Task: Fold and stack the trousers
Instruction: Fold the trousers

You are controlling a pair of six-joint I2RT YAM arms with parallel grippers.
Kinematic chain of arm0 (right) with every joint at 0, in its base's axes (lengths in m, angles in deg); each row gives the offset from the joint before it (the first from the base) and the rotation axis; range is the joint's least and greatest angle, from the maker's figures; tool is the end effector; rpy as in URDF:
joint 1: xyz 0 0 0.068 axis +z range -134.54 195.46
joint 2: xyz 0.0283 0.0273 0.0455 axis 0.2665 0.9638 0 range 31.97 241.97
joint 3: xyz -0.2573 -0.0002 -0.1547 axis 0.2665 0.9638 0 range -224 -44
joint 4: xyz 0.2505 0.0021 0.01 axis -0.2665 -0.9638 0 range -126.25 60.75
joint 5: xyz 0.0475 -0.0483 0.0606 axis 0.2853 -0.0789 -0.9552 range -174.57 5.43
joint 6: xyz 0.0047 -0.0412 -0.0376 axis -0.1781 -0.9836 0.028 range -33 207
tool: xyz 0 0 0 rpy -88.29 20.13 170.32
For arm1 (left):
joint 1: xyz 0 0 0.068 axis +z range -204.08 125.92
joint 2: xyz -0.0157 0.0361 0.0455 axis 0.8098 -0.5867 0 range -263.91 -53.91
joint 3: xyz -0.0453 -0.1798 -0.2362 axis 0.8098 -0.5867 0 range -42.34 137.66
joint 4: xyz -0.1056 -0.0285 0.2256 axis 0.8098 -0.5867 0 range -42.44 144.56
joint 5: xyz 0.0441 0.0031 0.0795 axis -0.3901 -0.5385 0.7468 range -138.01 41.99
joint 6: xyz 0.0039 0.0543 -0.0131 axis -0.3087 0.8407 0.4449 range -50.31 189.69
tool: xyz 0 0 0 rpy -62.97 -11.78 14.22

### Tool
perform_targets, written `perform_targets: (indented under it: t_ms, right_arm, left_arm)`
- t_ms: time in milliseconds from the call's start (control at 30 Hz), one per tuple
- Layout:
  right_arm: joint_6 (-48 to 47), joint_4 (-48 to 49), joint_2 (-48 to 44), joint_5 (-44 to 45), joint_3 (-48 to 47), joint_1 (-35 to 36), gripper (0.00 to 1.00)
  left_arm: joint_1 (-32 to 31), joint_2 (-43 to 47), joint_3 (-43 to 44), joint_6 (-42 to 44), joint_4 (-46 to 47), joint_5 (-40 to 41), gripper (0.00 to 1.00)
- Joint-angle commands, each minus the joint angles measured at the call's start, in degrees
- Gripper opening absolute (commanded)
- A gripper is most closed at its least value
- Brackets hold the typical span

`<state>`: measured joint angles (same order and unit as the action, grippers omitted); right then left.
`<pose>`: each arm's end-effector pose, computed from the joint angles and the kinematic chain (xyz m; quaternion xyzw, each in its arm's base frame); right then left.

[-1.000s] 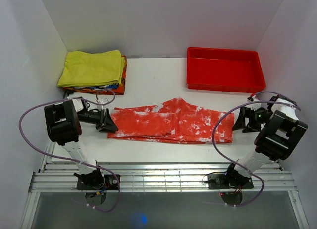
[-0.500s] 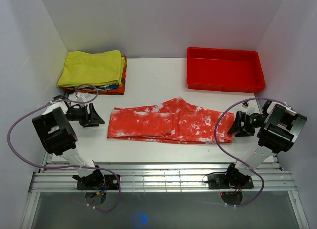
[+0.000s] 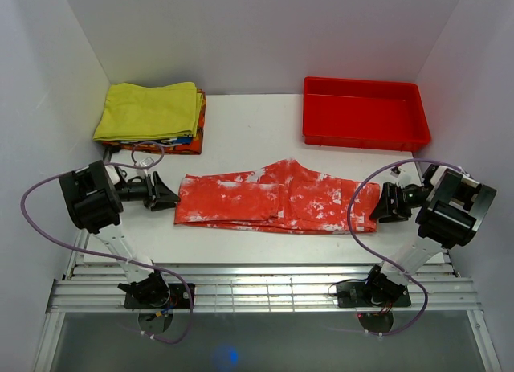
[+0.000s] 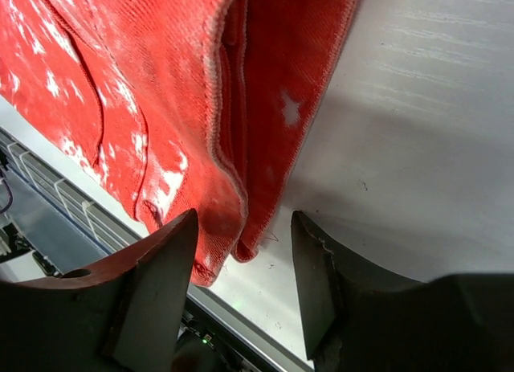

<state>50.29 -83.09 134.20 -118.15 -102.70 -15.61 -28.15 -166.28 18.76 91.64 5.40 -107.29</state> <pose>0.2500 -0.1256 0.1765 -0.0286 0.9551 0.2736 0.1096 0.2907 0.1044 0.1469 -0.0749 0.8635 -0.4822 0.1276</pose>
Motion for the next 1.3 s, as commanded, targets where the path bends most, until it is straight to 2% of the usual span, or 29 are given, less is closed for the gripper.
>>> perform_targets:
  t_ms: [0,133,233,267,400,533,667,767,867,1033,1100,1133,1267]
  right_arm:
    - [-1.1,0.8,0.2,0.5,0.4,1.1,0.56]
    - [-0.2,1.2,-0.2,0.3,0.3,2.3,0.51]
    - [0.5,1.2,-0.4,-0.1,0.2,3.6,0.49]
    - [0.6,1.2,-0.7,-0.2,0.1,4.4,0.47]
    - [1.1,1.0,-2.0,-0.4,0.0,6.6,0.46]
    - [1.2,-0.2,-4.0,-2.9,0.2,9.4,0.5]
    - [1.0,-2.7,-6.1,-5.9,-1.5,10.1,0.67]
    - [1.0,-4.2,-7.2,-7.9,-3.1,10.1,0.69]
    - [1.8,-4.8,-7.3,-10.5,-3.9,10.7,0.67]
    - [5.2,-0.8,-6.9,-15.7,-2.6,13.9,0.64]
    - [9.2,2.5,-7.1,-17.1,-0.9,16.5,0.63]
    - [10.5,4.3,-7.2,-17.9,-0.2,17.3,0.64]
    - [17.4,14.7,-5.9,-21.2,3.5,21.8,0.64]
  left_arm:
    - [-1.8,-0.5,-1.0,-0.9,3.5,-2.1,0.59]
    - [-3.8,-0.7,-1.1,-2.6,4.9,0.6,0.57]
    - [-4.6,-1.7,-0.4,-3.1,4.3,1.7,0.41]
    - [-4.6,-1.9,0.1,-3.1,3.6,2.0,0.3]
    - [-0.8,-0.5,2.8,-2.8,0.2,2.1,0.0]
    - [4.3,3.1,10.3,4.2,-11.4,3.1,0.0]
    - [7.6,6.4,18.6,9.7,-21.7,4.4,0.0]
    - [7.6,8.7,23.1,10.8,-26.1,5.0,0.0]
    - [7.5,11.3,27.2,11.0,-30.2,0.5,0.0]
    - [1.5,16.0,30.6,0.3,-28.4,-4.3,0.0]
    - [-2.2,18.0,30.4,-5.3,-24.9,-3.6,0.0]
    - [-3.6,20.1,30.1,-10.8,-21.0,-3.0,0.0]
    - [-11.1,25.3,26.3,-22.8,-11.1,2.6,0.0]
